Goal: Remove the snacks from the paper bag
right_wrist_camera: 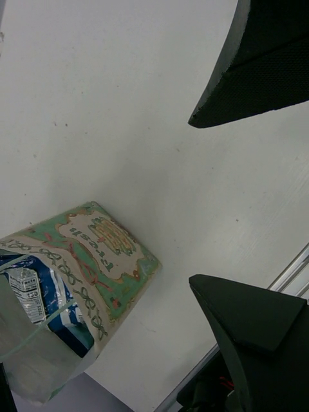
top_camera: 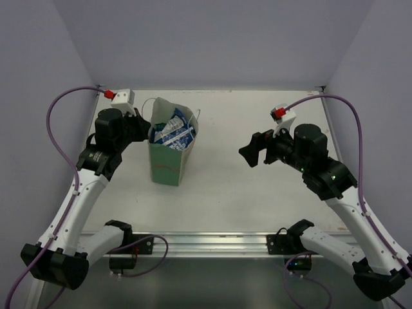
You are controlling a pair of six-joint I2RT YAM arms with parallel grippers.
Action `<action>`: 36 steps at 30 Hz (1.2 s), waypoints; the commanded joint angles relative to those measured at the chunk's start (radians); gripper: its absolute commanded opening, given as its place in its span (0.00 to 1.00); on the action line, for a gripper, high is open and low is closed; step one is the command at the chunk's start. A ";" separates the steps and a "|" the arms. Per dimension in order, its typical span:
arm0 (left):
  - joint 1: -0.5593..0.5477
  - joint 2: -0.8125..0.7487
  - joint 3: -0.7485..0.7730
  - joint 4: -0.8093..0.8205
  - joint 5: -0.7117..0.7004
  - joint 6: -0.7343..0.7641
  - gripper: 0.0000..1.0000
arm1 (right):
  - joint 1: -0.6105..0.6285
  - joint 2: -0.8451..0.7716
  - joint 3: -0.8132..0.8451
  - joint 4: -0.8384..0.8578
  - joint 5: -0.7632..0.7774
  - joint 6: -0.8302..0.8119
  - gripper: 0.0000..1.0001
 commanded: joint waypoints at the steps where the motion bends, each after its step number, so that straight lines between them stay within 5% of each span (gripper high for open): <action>1: -0.006 -0.022 -0.003 0.006 -0.071 0.056 0.00 | 0.004 0.007 0.039 0.050 -0.062 0.007 0.99; 3: -0.006 -0.022 -0.003 -0.014 -0.107 0.069 0.02 | 0.004 0.003 0.032 0.056 -0.065 0.009 0.99; 8: -0.006 -0.011 0.013 -0.048 -0.116 0.063 0.32 | 0.003 0.006 0.044 0.043 -0.082 -0.004 0.99; 13: -0.006 0.006 0.033 -0.112 -0.156 0.049 0.40 | 0.004 -0.002 0.047 0.032 -0.085 -0.010 0.99; 22: -0.006 0.027 0.037 -0.181 -0.196 0.049 0.29 | 0.003 -0.005 0.056 0.024 -0.099 -0.013 0.99; 26: -0.006 0.027 0.051 -0.170 -0.199 0.061 0.00 | 0.003 0.007 0.079 0.015 -0.097 -0.019 0.99; 36: -0.006 0.102 0.226 0.015 -0.087 0.326 0.00 | 0.020 0.134 0.286 -0.034 -0.142 -0.025 0.99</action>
